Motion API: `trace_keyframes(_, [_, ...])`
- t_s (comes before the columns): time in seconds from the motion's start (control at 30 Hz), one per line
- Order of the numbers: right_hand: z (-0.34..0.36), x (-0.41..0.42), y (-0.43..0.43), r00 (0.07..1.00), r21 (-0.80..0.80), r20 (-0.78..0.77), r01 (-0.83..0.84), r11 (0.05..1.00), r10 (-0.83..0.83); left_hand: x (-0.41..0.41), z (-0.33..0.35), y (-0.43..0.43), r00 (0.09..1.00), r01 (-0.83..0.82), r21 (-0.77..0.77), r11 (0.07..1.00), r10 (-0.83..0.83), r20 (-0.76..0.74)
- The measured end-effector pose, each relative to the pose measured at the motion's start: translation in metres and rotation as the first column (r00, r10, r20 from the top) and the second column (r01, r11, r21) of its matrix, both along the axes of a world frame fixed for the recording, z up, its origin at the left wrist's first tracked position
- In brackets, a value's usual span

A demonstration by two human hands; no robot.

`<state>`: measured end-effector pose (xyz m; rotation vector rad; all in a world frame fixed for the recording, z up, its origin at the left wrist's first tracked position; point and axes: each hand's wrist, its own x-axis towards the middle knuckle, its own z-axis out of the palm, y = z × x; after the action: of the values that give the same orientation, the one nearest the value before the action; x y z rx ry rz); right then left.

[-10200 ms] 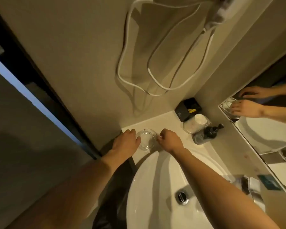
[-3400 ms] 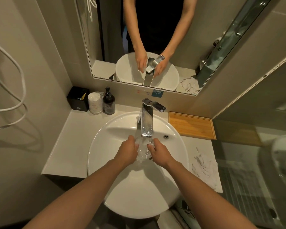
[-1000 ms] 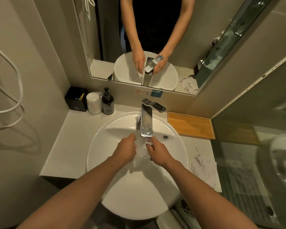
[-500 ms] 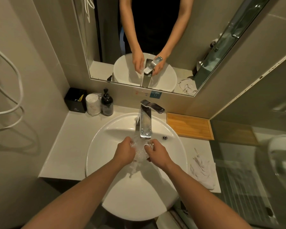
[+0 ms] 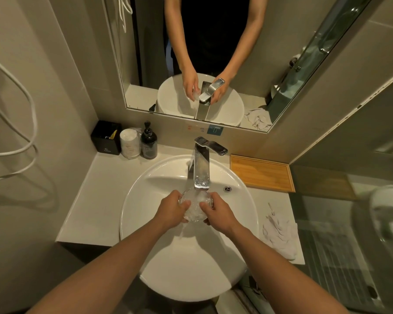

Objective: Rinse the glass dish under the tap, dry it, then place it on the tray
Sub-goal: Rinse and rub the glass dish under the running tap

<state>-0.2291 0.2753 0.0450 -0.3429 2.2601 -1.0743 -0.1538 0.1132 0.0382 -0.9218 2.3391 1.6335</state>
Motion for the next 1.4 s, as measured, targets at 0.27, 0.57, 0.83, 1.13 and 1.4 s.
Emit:
trace_keyframes(0.27, [-0.001,-0.004,0.0,0.999,-0.014,-0.034,0.005,1.0,-0.005,-0.006,0.005,-0.005,0.992,0.115,-0.179,0.977,-0.121,-0.023])
trace_keyframes(0.57, [-0.002,-0.005,0.005,0.998,0.001,-0.009,-0.062,0.998,0.062,-0.004,0.003,-0.003,0.985,0.164,-0.123,0.979,-0.17,-0.041])
trace_keyframes(0.83, [-0.01,0.001,0.009,0.996,-0.07,0.087,0.04,0.997,-0.034,0.001,0.004,0.004,0.996,0.093,-0.037,0.995,-0.094,-0.012])
trace_keyframes(1.13, [-0.004,-0.009,0.008,0.998,-0.029,-0.055,-0.036,0.999,0.035,-0.008,0.008,-0.007,0.982,0.187,-0.118,0.975,-0.188,0.005])
trace_keyframes(1.4, [-0.004,-0.01,0.012,0.99,-0.006,-0.115,-0.086,0.996,0.085,-0.009,0.011,-0.007,0.953,0.304,-0.112,0.946,-0.3,0.047])
